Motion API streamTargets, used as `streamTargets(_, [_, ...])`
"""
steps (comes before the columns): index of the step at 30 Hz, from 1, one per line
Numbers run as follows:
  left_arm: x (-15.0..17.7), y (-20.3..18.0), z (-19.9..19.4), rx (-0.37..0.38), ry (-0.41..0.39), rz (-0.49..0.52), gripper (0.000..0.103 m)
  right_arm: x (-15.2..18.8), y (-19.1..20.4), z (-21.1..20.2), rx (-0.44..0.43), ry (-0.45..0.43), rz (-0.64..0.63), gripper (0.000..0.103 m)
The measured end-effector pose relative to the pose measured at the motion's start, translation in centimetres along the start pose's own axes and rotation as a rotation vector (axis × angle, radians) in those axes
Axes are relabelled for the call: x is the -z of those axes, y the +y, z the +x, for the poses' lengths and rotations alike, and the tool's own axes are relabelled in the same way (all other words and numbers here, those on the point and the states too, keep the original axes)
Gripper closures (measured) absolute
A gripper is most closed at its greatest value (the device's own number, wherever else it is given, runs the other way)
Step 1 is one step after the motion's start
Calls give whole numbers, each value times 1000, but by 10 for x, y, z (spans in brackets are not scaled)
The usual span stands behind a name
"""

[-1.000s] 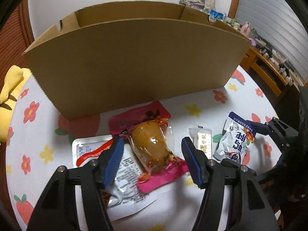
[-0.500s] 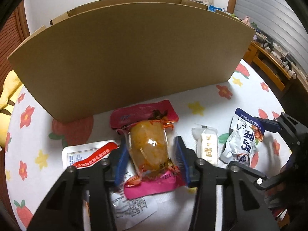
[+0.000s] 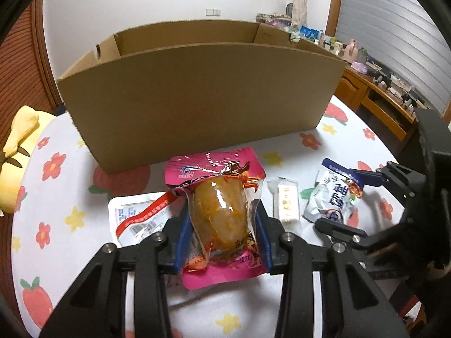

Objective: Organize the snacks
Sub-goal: 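Grasp the pink snack pack with left tool while right tool lowers over the duck-neck pack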

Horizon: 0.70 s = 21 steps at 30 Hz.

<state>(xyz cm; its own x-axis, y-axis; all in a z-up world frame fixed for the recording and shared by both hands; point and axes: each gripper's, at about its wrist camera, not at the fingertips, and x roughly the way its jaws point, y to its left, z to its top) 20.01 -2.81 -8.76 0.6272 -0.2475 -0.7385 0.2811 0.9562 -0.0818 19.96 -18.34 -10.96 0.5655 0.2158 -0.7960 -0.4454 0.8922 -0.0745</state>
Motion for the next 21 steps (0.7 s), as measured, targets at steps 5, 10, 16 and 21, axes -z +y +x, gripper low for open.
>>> streamTargets(5, [9,-4,-16,9,-41,-2,64,0,0,0,0,0,0,13])
streamTargets(10, [17,-2,-26,13,-73,-21,64,0,0,0,1,0,1,13])
streamTargets(16, [22,1,-34,11,-95,-44,63,0,0,0,1,1,2,13])
streamTargets(21, [26,2,-34,14,-98,-56,63,0,0,0,1,1,2,13])
